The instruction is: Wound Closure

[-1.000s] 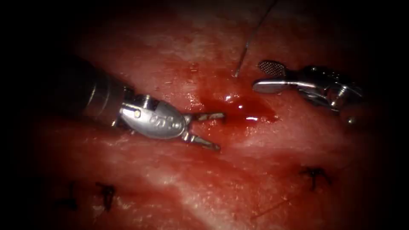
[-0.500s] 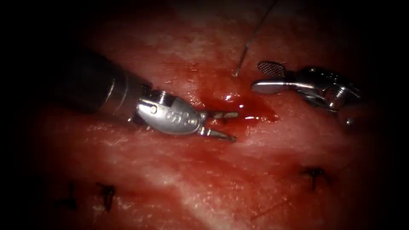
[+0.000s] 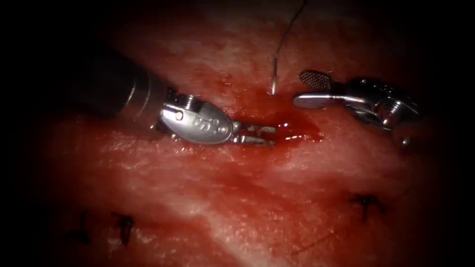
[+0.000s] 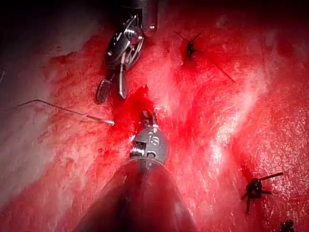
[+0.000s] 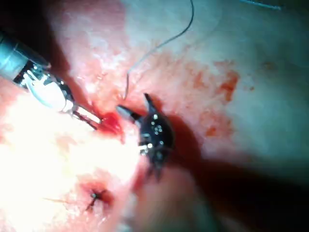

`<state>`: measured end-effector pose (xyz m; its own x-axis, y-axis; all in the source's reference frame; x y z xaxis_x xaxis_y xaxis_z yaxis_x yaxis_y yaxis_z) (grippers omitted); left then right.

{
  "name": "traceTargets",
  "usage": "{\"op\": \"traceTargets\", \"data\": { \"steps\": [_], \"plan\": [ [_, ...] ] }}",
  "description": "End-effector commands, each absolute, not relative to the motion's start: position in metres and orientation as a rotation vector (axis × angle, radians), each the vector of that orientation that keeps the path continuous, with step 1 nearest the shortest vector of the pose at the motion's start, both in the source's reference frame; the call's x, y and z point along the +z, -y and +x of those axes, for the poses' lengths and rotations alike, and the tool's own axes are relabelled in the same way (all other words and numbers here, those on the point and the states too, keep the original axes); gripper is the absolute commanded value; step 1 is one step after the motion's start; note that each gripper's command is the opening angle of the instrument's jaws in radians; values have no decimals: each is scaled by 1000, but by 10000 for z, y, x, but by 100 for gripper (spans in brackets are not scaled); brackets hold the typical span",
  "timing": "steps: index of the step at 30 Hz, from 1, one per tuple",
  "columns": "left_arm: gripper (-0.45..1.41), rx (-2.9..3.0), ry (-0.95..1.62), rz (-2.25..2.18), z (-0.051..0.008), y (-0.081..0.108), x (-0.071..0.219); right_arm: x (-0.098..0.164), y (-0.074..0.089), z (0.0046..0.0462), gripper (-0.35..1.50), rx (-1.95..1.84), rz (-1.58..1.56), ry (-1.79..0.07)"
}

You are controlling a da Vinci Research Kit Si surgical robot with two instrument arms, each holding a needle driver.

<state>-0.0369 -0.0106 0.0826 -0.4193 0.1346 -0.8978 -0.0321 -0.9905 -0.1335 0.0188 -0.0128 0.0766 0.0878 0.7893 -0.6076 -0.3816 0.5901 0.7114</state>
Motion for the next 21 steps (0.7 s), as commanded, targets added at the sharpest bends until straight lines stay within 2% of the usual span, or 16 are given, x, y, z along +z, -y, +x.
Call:
{"op": "traceTargets", "data": {
  "steps": [1, 11, 21],
  "plan": [
    [-45, 2543, 168, -1624, -374, 114, 829, 770, 135, 195, 108, 910, 425, -1189],
    [-45, 2251, 491, -1516, -379, 118, 785, 770, 135, 194, 106, 906, 431, -1191],
    [-45, 2064, 711, -1491, -368, 122, 736, 770, 136, 194, 106, 897, 441, -1196]
  ]
}}
